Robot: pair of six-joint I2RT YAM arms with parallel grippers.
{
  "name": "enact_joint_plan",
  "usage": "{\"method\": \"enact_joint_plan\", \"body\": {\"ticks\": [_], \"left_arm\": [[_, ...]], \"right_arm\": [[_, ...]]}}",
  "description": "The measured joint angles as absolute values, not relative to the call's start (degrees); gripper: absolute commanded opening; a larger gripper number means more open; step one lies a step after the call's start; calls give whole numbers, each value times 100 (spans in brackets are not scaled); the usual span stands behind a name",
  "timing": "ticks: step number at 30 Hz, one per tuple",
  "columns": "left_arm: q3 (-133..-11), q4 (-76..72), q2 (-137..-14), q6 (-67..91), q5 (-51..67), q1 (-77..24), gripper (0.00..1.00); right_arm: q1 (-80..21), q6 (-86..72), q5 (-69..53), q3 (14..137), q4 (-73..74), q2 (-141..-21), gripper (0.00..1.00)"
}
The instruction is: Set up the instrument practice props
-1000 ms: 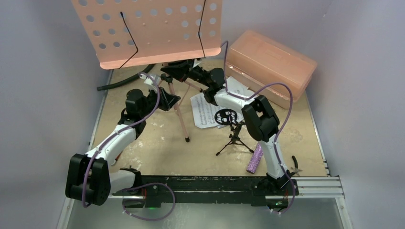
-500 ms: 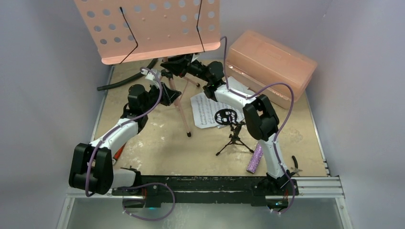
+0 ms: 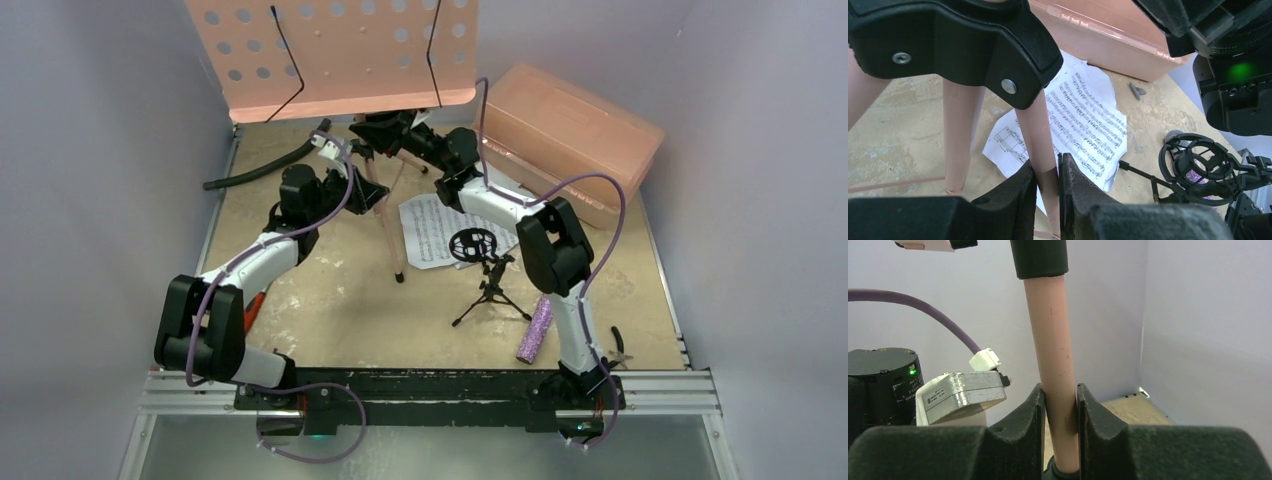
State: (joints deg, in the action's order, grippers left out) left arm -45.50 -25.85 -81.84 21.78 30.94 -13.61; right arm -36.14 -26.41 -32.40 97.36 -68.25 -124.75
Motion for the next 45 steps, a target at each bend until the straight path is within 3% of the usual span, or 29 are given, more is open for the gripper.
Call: {"method": "enact_joint_plan", "body": {"ticks": [30,36,45], "left_arm": [[-4672,-2115,-8079,1865,2668,-1540,0],[-4615,-2112,-8016,1837,2613,-1549,0],[-4692,-1935,-8012,1723,2633,-1555,0]], "right_arm": [[-3559,-2657,-3380,9885,-6539,-12425,0],[-3579,-2650,-3395,9894,-6501,-12425,13],[-3612,-2731,-3079,9535,-6541,-12254,41]]}}
